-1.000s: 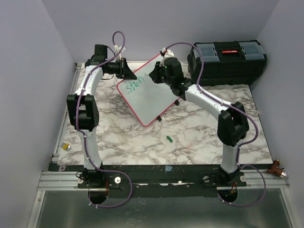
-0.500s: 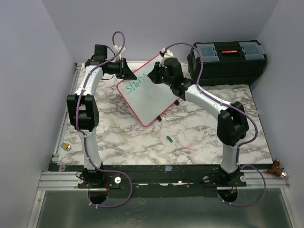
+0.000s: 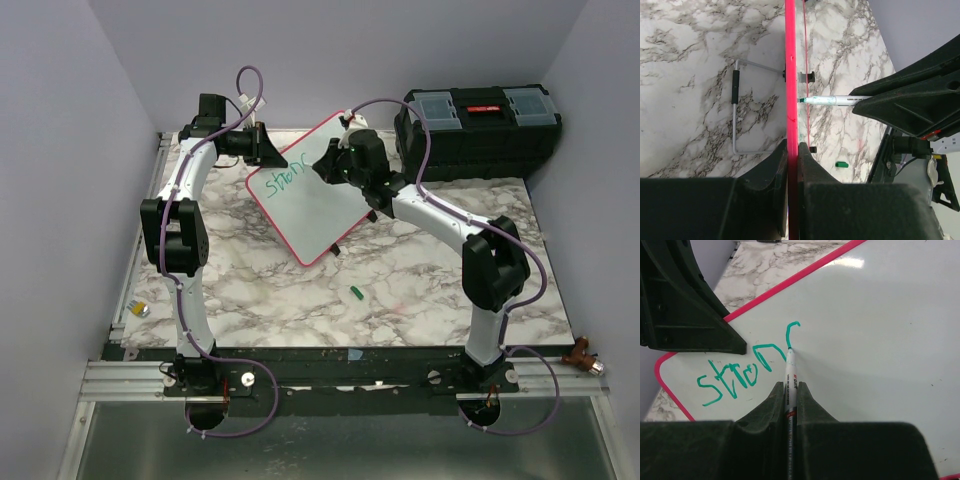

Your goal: Write a sentence on the whiteboard

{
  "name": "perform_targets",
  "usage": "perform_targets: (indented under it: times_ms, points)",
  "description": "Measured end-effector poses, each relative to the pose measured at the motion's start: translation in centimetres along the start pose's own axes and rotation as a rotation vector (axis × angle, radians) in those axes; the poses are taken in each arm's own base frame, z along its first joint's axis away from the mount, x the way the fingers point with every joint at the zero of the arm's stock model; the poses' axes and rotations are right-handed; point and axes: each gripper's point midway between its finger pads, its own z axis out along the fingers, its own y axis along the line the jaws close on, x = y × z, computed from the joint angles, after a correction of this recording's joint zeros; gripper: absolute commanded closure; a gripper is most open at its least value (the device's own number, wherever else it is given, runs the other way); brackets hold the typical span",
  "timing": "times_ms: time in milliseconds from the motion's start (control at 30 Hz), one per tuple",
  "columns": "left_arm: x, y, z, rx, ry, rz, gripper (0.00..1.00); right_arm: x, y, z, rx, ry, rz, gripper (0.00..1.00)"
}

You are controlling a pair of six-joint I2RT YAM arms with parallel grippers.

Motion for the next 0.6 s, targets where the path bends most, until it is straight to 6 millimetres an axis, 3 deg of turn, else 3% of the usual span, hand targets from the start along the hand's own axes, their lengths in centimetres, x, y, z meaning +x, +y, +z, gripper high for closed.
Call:
perform_targets:
  times_ms: [600]
  points:
    - [0.00,-0.05,0.01,0.003,0.000,0.001,1.00,-0.87,-0.94,0.01,0.071,-0.030,0.009,0.99]
